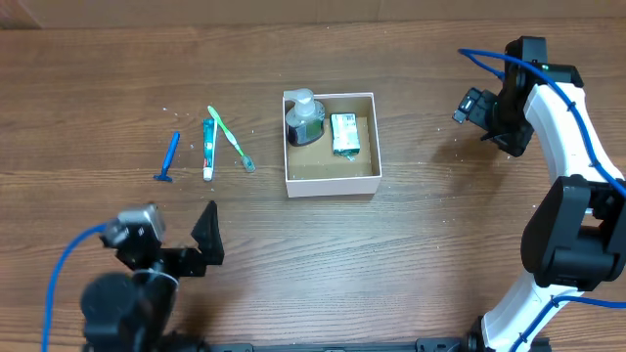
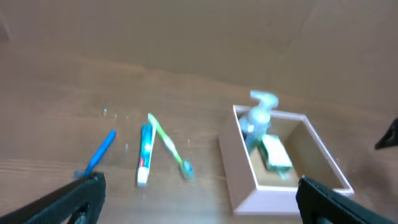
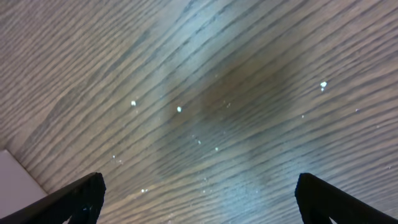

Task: Pack container

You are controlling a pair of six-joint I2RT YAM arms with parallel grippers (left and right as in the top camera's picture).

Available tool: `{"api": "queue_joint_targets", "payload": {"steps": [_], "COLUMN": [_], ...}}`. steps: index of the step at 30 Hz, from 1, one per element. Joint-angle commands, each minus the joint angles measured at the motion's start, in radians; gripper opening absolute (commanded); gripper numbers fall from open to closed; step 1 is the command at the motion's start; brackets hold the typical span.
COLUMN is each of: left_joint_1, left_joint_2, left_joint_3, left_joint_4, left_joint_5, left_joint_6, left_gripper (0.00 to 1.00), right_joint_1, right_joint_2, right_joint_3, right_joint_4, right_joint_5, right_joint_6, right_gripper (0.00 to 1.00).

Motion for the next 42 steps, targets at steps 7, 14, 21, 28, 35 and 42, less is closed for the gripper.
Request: {"api": "queue_joint_targets", "payload": {"steps": [7, 14, 21, 28, 35, 42], "left_joint_1": [0.010, 0.011, 0.012, 0.012, 0.012, 0.014], "left_joint_2": [0.602, 0.892, 1.096, 1.270, 1.415, 1.494], "left_joint_3": [0.495, 0.495, 0.495, 0.495, 0.495, 0.495], "left_joint_4": [-0.358, -0.238, -0.016, 0.023, 0.040, 0.064], "left_joint_5": [0.043, 0.135, 0.010, -0.104, -0.109, -0.157], "left_joint_6": [0.111, 0.113, 0.067, 0.038, 0.053, 0.167], "left_gripper": [1.00, 1.00, 0.99, 0.91, 0.91, 0.92], "right_joint_1": [0.005, 0.005, 0.005, 0.005, 0.005, 0.005], "right_joint_2": [-0.005, -0.005, -0.005, -0.005, -0.005, -0.005], "right_joint_3": [0.000, 0.000, 0.000, 0.000, 0.000, 0.000], "right_joint_4": [0.004, 0.004, 0.004, 0.004, 0.004, 0.004], "right_joint_5": [0.005, 0.005, 0.005, 0.005, 0.005, 0.005], "right_joint_6": [0.005, 0.005, 0.005, 0.005, 0.005, 0.005], "right_gripper": [1.00, 1.00, 1.00, 1.00, 1.00, 1.00]}}
